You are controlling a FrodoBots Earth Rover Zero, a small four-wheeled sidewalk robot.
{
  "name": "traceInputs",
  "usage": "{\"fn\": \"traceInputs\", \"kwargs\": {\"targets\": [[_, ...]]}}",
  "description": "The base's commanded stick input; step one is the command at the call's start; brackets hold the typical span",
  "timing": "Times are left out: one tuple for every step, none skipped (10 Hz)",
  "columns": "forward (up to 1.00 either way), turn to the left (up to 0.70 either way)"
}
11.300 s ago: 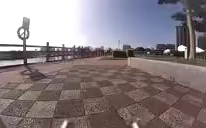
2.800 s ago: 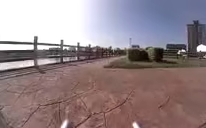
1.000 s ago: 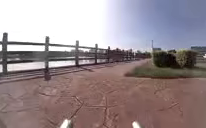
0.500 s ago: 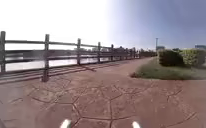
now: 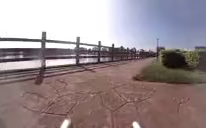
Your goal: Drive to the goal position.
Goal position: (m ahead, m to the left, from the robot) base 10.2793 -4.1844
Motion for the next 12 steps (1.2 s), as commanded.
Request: {"fn": "traceInputs", "kwargs": {"targets": [[0.5, 0.11], [0.5, 0.1], [0.5, 0.11], [0.5, 0.13], [0.5, 0.1], [0.5, 0.06], [0.5, 0.02], [0.5, 0.0], [0.5, 0.0], [0.5, 0.0], [0.5, 0.0], [0.5, 0.0]]}}
